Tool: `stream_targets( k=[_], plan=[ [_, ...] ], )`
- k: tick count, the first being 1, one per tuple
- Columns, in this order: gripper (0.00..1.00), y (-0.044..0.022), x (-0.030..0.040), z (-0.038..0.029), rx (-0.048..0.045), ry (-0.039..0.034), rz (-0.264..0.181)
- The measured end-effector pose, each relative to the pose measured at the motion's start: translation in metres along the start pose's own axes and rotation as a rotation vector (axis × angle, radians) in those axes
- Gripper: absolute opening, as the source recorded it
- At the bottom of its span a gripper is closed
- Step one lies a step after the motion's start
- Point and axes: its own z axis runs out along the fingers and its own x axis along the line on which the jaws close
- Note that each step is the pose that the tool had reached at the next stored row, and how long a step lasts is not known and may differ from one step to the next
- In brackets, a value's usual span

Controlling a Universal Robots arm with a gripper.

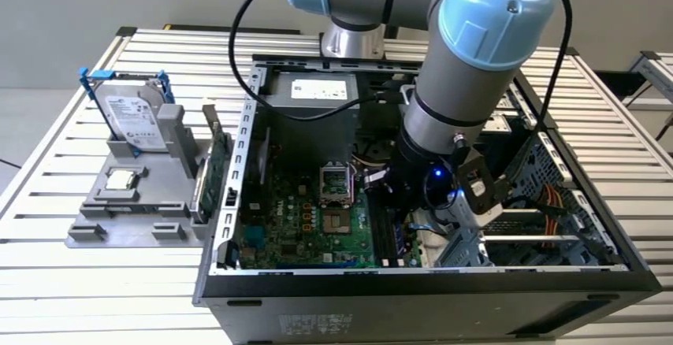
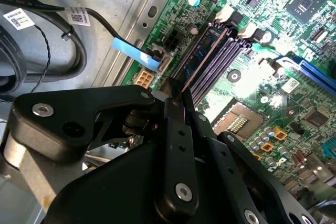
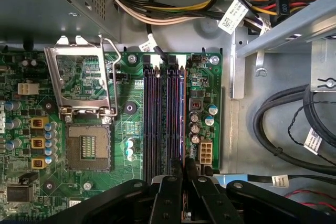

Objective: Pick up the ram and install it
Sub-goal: 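Insert the ram into the slot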

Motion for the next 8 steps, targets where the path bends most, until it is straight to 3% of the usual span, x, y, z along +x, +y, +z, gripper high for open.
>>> stream_targets(
  k=[8],
  plan=[
    [0.00, 0.0000, -0.0002, -0.0001, 0.0023, 0.0002, -0.013]
  ],
)
